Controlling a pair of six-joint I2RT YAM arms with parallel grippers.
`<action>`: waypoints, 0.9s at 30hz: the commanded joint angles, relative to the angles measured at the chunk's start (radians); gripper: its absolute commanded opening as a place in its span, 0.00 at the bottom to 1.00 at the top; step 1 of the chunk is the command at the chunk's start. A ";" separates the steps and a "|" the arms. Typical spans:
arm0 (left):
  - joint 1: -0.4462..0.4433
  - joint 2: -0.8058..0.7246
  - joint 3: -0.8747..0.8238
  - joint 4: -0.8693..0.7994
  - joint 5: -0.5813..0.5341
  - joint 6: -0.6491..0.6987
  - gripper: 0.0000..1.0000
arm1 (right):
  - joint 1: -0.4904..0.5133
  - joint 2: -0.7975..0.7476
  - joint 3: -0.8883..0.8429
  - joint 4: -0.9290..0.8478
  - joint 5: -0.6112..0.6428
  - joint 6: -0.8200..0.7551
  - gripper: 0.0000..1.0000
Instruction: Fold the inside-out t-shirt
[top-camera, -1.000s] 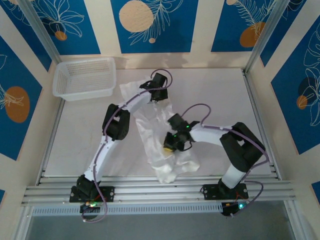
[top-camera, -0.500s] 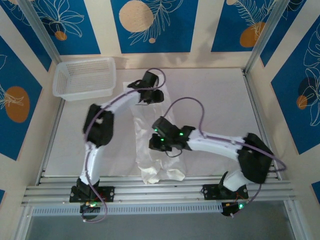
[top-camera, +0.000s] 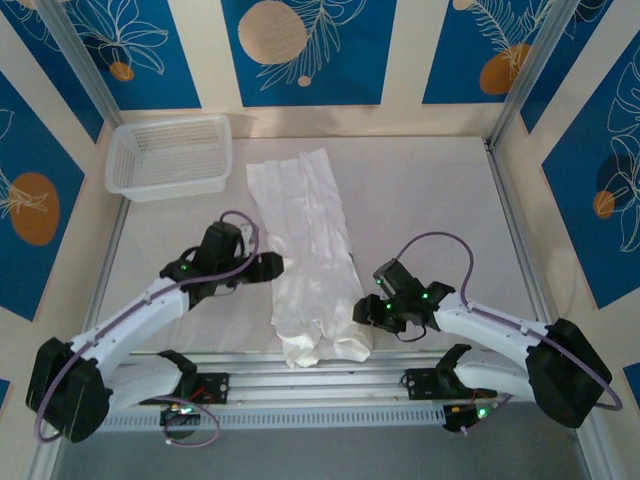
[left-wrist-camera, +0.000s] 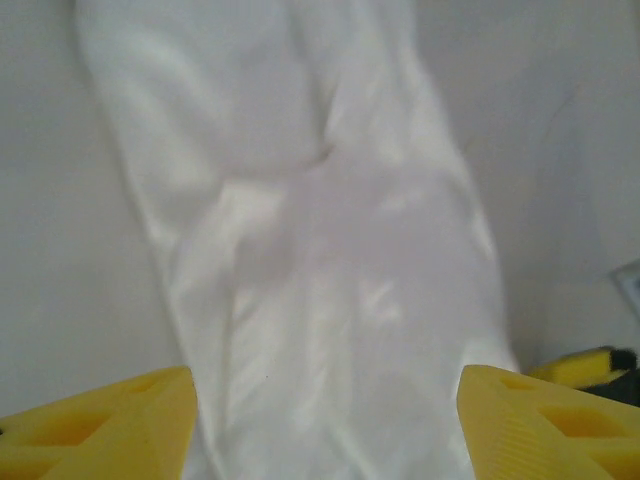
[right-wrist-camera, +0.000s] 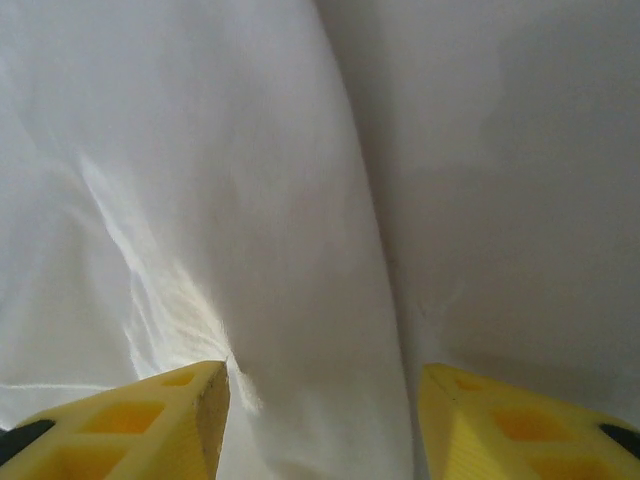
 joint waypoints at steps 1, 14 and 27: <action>-0.004 -0.099 -0.045 -0.073 0.031 -0.070 0.70 | -0.004 0.047 -0.003 0.043 -0.120 -0.007 0.53; -0.191 -0.072 -0.251 0.012 0.099 -0.337 0.71 | 0.011 0.039 0.035 0.078 -0.192 0.026 0.01; -0.252 0.099 -0.249 0.161 0.078 -0.449 0.65 | 0.015 -0.076 0.014 0.068 -0.139 0.066 0.00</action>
